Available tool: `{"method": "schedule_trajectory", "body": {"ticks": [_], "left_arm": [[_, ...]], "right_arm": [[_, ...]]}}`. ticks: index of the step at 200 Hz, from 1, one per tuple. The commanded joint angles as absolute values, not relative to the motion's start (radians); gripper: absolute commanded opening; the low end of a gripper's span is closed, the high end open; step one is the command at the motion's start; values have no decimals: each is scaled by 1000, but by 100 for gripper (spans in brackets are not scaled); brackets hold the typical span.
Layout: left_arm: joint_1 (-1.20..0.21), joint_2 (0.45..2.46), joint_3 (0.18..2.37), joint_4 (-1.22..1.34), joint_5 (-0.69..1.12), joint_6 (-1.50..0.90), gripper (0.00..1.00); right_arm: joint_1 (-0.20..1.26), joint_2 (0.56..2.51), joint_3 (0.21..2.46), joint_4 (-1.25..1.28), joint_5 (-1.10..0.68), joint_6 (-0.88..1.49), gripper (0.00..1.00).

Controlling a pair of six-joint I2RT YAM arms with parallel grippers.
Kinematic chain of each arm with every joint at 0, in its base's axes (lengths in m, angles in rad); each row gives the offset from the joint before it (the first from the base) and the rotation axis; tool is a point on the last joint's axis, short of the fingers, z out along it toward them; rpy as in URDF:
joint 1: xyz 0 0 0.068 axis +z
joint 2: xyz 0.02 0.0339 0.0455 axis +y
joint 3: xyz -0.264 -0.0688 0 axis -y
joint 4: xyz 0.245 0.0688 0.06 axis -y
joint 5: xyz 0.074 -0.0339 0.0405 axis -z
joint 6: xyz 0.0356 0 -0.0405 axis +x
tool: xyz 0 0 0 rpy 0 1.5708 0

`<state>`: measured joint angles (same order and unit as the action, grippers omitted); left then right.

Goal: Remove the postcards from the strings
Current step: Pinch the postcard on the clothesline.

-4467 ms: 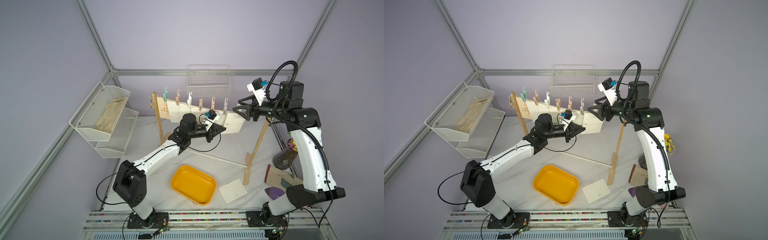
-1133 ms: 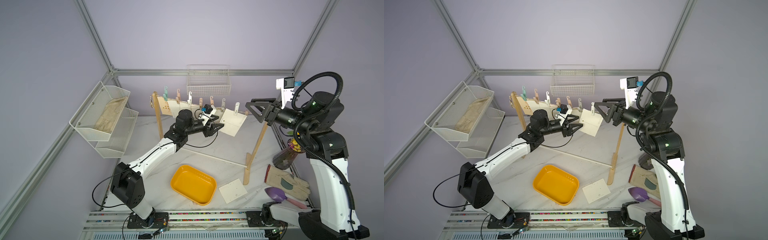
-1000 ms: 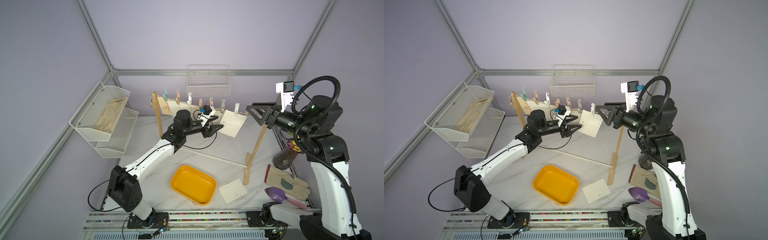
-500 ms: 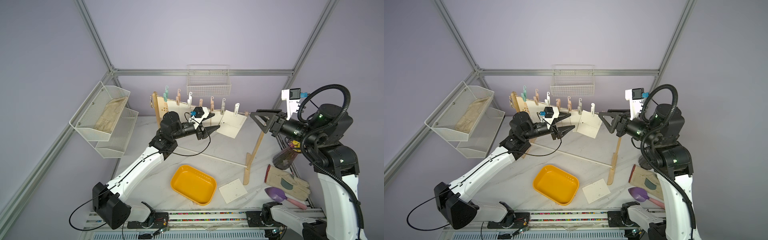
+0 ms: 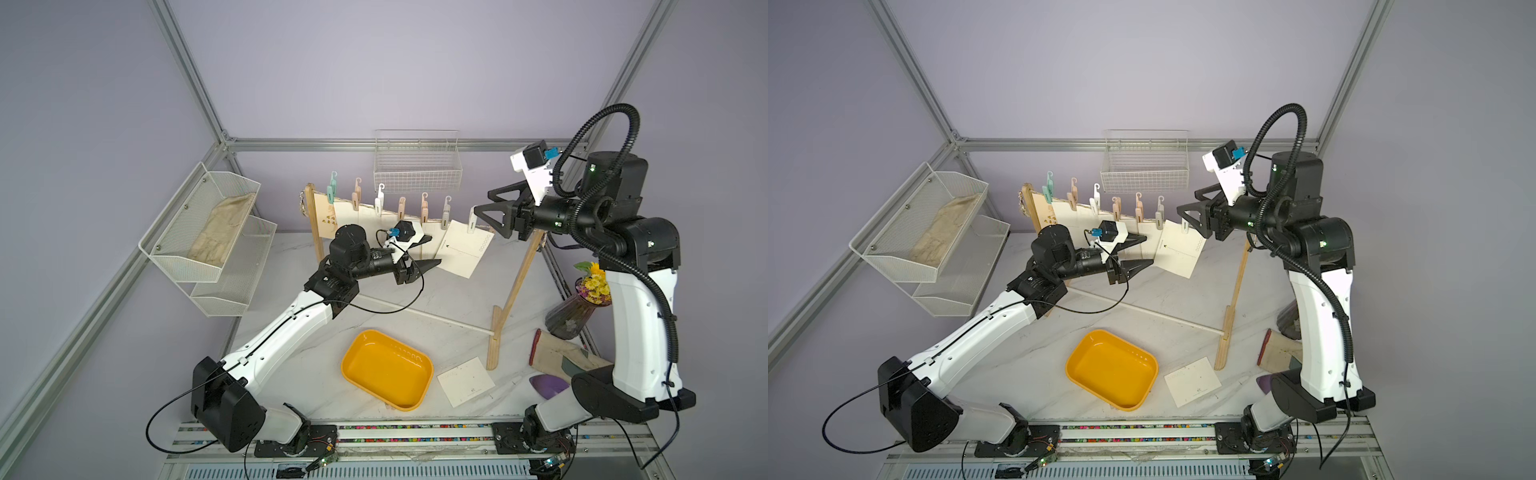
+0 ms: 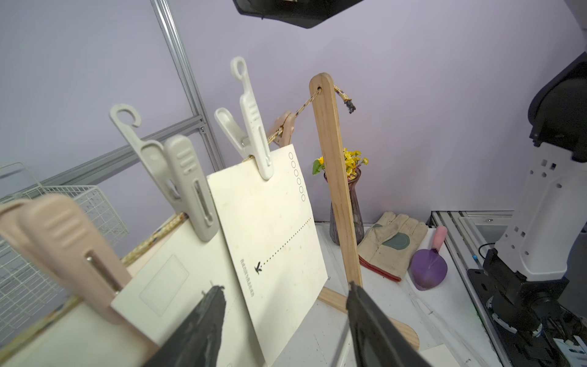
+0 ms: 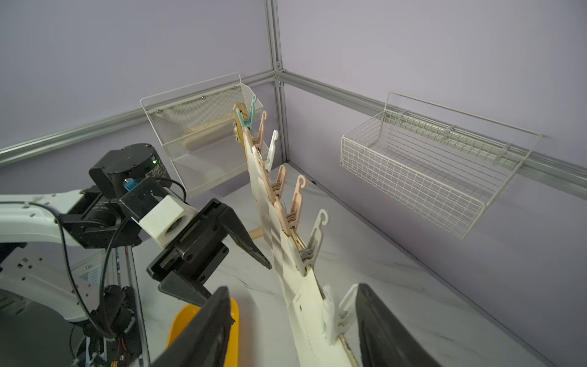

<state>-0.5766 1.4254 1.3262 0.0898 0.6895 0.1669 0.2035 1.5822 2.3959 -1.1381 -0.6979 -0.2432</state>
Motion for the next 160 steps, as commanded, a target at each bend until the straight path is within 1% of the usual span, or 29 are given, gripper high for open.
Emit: {"method": "schedule_trajectory", "body": {"ticks": [1, 18, 38, 78, 93, 160], "left_arm": [[-577, 1437, 1309, 96, 716, 204, 64], [-577, 1439, 1310, 97, 719, 209, 64], [-577, 1449, 1318, 96, 721, 204, 65], [-576, 1496, 1377, 55, 720, 204, 65], [-577, 1519, 1400, 50, 724, 202, 65], [-577, 1577, 1446, 55, 727, 183, 64]], "right_arm": [[207, 1619, 2463, -1220, -726, -425, 65], [208, 1681, 2519, -1252, -709, -451, 66], [209, 1711, 2529, -1272, -698, -486, 66], [208, 1726, 2512, -1291, -631, -535, 66], [207, 1725, 2502, -1293, -615, -548, 68], [216, 1781, 2474, -1317, -673, -557, 68]]}}
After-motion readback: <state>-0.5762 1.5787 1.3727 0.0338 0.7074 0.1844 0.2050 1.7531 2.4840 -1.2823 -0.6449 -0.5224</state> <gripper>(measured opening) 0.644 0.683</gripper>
